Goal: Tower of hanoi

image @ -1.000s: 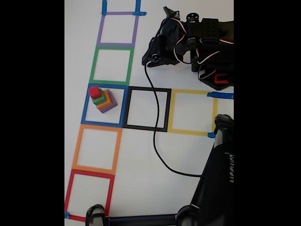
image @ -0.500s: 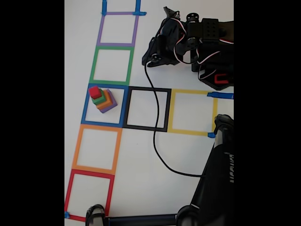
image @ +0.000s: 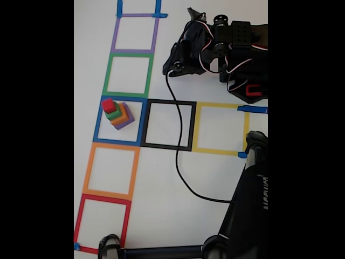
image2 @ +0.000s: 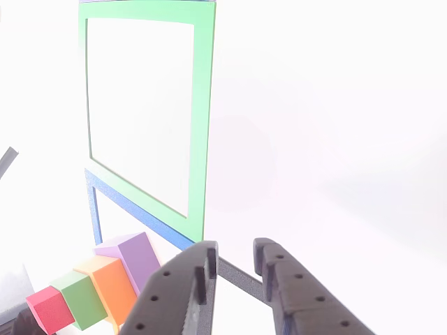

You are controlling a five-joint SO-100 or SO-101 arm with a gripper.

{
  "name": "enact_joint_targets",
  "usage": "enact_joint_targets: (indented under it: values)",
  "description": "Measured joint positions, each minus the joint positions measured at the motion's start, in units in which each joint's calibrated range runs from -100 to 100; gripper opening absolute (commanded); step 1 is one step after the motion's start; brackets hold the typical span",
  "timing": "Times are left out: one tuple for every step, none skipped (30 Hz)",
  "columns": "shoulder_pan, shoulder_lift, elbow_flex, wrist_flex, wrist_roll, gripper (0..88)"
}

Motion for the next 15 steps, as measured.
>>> enact_joint_targets:
  values:
    - [0.0,0.0,0.0,0.0,0.0,1.5]
    - [0.0,0.0,0.0,0.0,0.0,1.5]
    - [0.0,0.0,0.0,0.0,0.0,1.5]
    - [0.5,0.0,0.0,0.0,-0.7,1.5]
    - [1.1,0.0,0.0,0.0,-2.3,1.5]
    - [1.2,0.0,0.0,0.0,-2.2,1.5]
    - [1.2,0.0,0.0,0.0,-2.2,1.5]
    - [1.2,0.0,0.0,0.0,-2.2,1.5]
    - [1.2,0.0,0.0,0.0,-2.2,1.5]
    - [1.2,0.0,0.0,0.0,-1.4,1.5]
    - [1.2,0.0,0.0,0.0,-1.4,1.5]
    - [1.2,0.0,0.0,0.0,-1.4,1.5]
    - [1.2,0.0,0.0,0.0,-1.4,1.5]
    - [1.2,0.0,0.0,0.0,-1.4,1.5]
    - [1.2,0.0,0.0,0.0,-1.4,1.5]
